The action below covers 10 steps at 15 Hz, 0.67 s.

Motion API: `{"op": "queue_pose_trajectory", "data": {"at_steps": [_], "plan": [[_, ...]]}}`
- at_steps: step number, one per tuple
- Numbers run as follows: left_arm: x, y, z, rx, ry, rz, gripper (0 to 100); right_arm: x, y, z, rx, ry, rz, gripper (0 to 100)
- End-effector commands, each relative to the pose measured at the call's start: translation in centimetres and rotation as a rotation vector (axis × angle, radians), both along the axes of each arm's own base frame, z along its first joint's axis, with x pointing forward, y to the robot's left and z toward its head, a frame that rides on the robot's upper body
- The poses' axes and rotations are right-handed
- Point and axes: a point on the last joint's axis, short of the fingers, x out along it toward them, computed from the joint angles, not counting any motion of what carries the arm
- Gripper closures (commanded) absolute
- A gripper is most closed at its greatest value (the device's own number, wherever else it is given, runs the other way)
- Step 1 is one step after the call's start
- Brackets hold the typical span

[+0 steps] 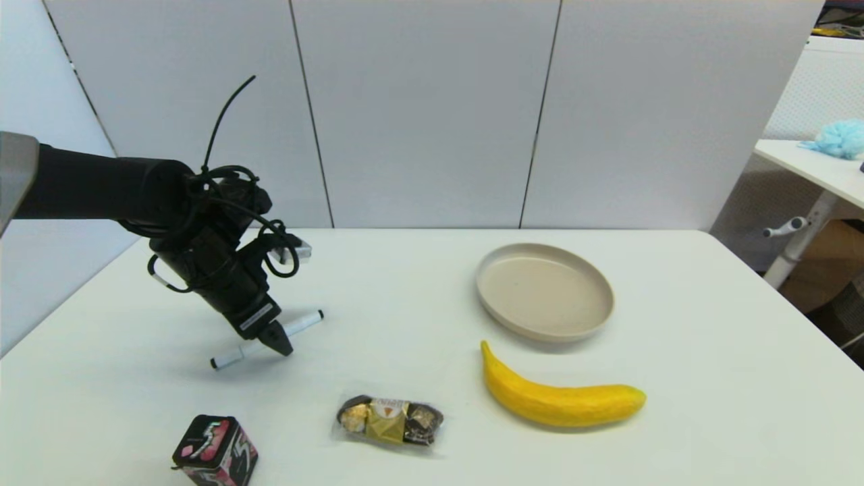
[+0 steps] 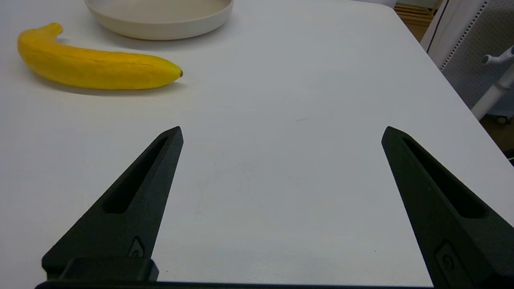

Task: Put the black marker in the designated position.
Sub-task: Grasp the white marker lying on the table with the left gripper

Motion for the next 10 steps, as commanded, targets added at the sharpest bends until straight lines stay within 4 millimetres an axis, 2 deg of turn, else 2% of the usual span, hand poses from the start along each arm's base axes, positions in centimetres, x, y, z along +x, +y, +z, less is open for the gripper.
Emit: {"op": "queue_pose_trajectory", "data": {"at_steps": [1,9,10], "plan": [[0.04,-0.18,-0.34,0.003,0.013,-0.009,0,0.01,0.0,0.0,-0.001,0.002,0.0,0],[0.07,-0.35,-0.59,0.004,0.023,-0.012,0,0.01,0.0,0.0,-0.001,0.002,0.0,0],[0.02,-0.34,-0.55,0.004,0.024,-0.01,100,0.01,0.0,0.0,-0.001,0.002,0.0,0]]}}
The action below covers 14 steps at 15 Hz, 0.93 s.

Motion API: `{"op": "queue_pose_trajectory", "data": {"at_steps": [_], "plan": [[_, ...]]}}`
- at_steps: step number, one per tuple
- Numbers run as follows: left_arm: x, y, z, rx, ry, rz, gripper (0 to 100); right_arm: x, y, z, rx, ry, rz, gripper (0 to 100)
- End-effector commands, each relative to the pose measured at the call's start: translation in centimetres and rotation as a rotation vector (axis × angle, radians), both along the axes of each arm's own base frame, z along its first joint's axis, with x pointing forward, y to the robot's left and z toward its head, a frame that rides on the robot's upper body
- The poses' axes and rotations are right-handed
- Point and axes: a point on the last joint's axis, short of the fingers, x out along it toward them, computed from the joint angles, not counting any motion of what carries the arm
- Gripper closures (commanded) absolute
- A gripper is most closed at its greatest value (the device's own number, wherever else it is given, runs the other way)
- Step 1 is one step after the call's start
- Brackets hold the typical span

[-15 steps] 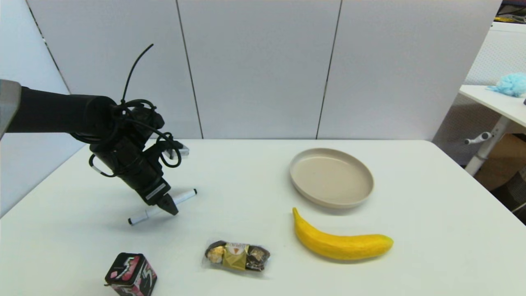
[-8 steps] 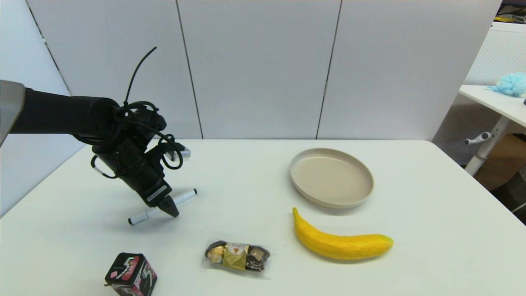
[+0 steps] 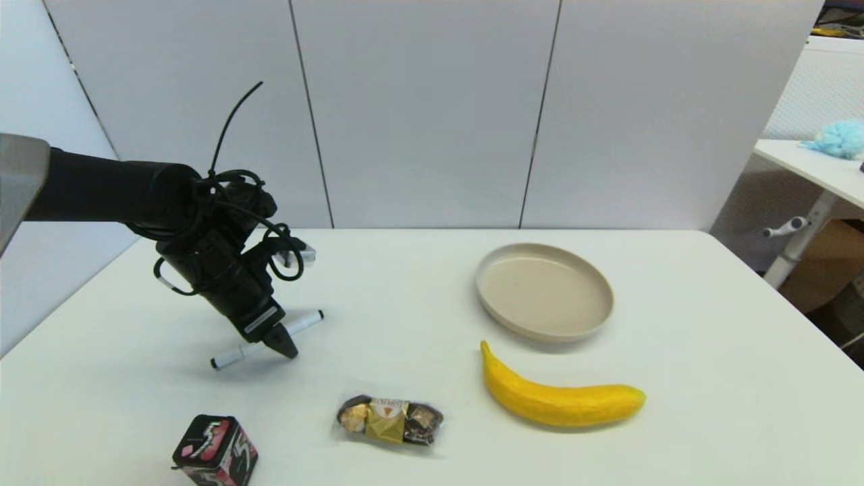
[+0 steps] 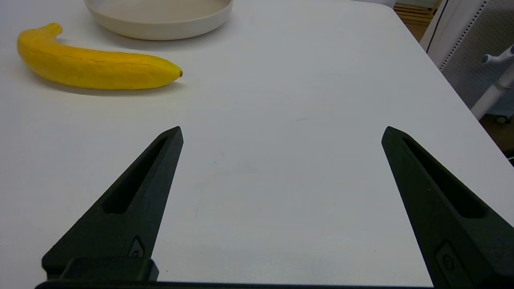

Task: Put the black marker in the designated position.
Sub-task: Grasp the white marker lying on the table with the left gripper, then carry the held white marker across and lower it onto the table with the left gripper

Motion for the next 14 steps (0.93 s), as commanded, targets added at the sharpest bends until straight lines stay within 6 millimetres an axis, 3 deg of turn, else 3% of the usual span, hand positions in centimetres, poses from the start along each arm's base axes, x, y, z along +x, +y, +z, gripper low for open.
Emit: {"op": "queue_pose_trajectory", "data": {"at_steps": [1,11,14], "plan": [[-0.2,0.0,0.2,-0.001,0.003,-0.001,100,0.0,0.0,0.0,-0.001,0.001,0.001,0],[-0.5,0.0,1.0,-0.007,-0.021,-0.003,100,0.0,0.0,0.0,-0.001,0.001,0.001,0],[0.0,-0.8,3.2,-0.023,-0.112,-0.022,100,0.0,0.0,0.0,-0.001,0.001,0.001,0]]}}
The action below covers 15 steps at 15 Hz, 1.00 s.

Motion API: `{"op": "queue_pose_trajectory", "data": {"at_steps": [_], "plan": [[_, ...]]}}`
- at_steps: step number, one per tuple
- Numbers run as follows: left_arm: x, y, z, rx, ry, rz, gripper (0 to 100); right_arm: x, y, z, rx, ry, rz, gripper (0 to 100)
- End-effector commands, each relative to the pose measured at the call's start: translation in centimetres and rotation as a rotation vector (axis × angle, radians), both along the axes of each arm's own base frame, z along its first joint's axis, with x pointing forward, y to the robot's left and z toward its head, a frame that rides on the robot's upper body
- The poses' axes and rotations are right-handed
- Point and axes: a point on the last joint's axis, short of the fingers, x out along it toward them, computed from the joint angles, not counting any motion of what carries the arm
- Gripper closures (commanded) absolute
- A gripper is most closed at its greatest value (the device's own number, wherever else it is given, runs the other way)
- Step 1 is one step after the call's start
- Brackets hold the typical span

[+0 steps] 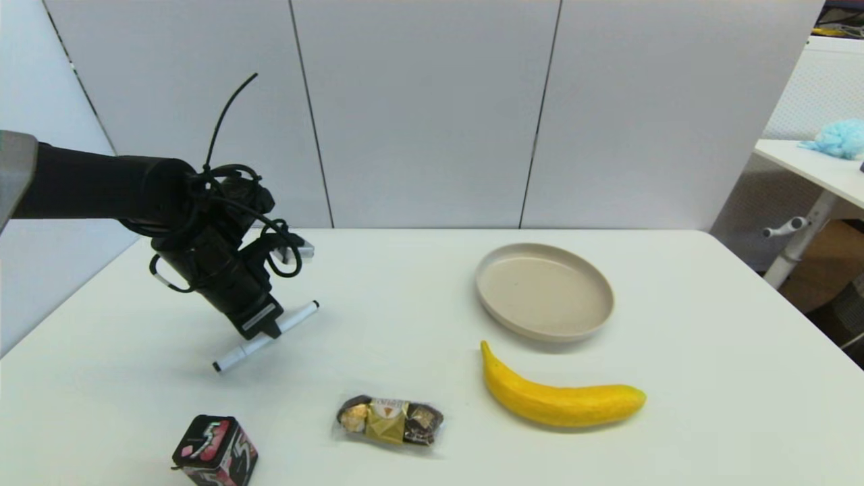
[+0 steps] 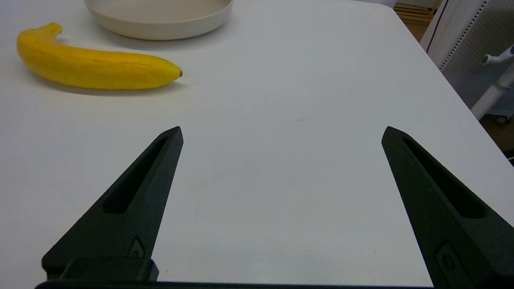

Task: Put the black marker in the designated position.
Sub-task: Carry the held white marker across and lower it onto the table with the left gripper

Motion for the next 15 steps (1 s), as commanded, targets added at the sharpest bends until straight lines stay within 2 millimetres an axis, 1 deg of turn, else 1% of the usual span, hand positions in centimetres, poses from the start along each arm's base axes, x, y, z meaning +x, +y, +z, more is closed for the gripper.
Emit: {"op": "queue_pose_trajectory", "data": {"at_steps": [1,3,4,6,7,8,11,12,14,15], "plan": [[0.7,-1.2,3.3,-0.027,-0.133,-0.032,100,0.0,0.0,0.0,-0.001,0.002,0.0,0],[1.6,-2.4,5.0,-0.047,-0.214,-0.053,100,0.0,0.0,0.0,-0.001,0.002,0.0,0],[2.1,-3.1,5.4,-0.059,-0.242,-0.059,100,0.0,0.0,0.0,-0.001,0.002,0.0,0],[2.8,-5.8,6.6,-0.11,-0.3,-0.067,100,0.0,0.0,0.0,-0.001,0.002,0.0,0],[3.1,-7.2,6.7,-0.141,-0.327,-0.067,100,0.0,0.0,0.0,-0.001,0.002,0.0,0],[3.5,-8.6,6.6,-0.181,-0.374,-0.069,100,0.0,0.0,0.0,-0.001,0.002,0.0,0],[5.0,-13.3,5.1,-0.28,-0.493,-0.115,100,0.0,0.0,0.0,-0.001,0.002,0.0,0],[5.6,-14.6,4.3,-0.303,-0.531,-0.135,100,0.0,0.0,0.0,-0.001,0.002,0.0,0],[6.7,-17.0,3.1,-0.363,-0.633,-0.172,100,0.0,0.0,0.0,-0.001,0.002,0.0,0],[7.1,-17.7,2.8,-0.384,-0.679,-0.187,100,0.0,0.0,0.0,-0.001,0.002,0.0,0]]}}
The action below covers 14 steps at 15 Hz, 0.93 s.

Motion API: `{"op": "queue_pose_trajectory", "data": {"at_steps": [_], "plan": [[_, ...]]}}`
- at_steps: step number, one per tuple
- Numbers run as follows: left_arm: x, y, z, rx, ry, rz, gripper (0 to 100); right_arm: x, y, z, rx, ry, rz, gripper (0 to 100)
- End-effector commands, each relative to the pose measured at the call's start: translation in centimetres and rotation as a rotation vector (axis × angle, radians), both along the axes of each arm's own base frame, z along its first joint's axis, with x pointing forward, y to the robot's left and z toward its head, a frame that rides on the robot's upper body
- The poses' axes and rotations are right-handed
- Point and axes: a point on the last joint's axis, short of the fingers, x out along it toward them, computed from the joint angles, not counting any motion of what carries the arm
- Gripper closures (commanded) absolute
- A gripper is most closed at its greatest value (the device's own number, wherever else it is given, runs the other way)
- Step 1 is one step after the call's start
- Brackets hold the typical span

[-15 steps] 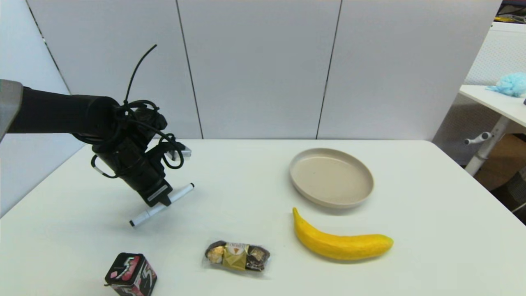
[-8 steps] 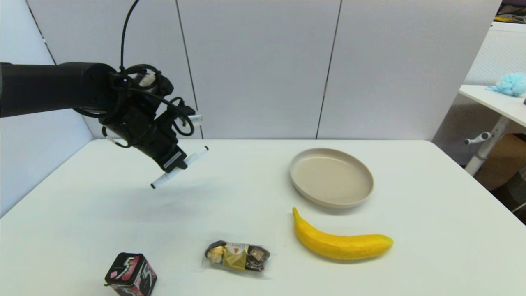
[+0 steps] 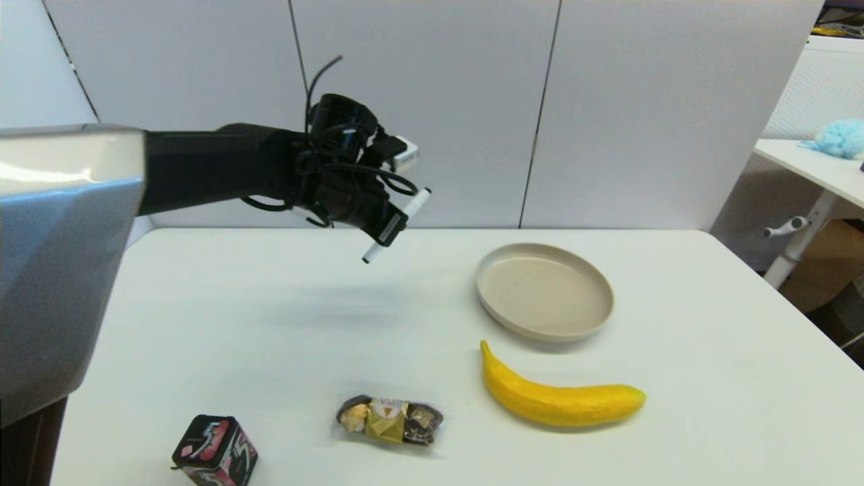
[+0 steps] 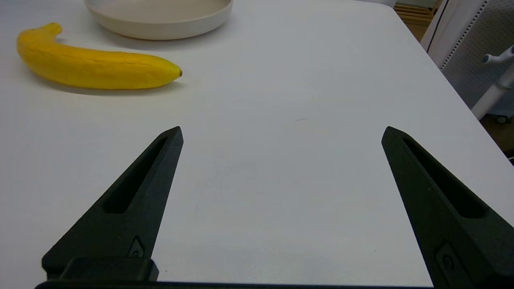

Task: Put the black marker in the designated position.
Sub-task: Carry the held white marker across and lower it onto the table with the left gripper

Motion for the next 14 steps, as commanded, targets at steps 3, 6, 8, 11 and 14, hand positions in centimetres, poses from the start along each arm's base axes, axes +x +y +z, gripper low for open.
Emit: {"op": "queue_pose_trajectory", "data": {"at_steps": [3,6,8,11,14], "plan": [[2.7,-5.3,-3.3,-0.118,-0.235,-0.085,100,0.0,0.0,0.0,-0.001,0.001,0.0,0],[3.1,-6.1,-3.4,-0.138,-0.337,-0.114,100,0.0,0.0,0.0,-0.001,0.001,0.0,0],[3.5,-6.8,-3.3,-0.191,-0.415,-0.134,100,0.0,0.0,0.0,-0.001,0.001,0.0,0],[3.1,-8.7,-4.5,-0.223,-0.439,-0.168,100,0.0,0.0,0.0,-0.001,0.001,0.0,0],[2.7,-10.5,-5.4,-0.257,-0.478,-0.196,100,0.0,0.0,0.0,-0.001,0.001,0.0,0]]}}
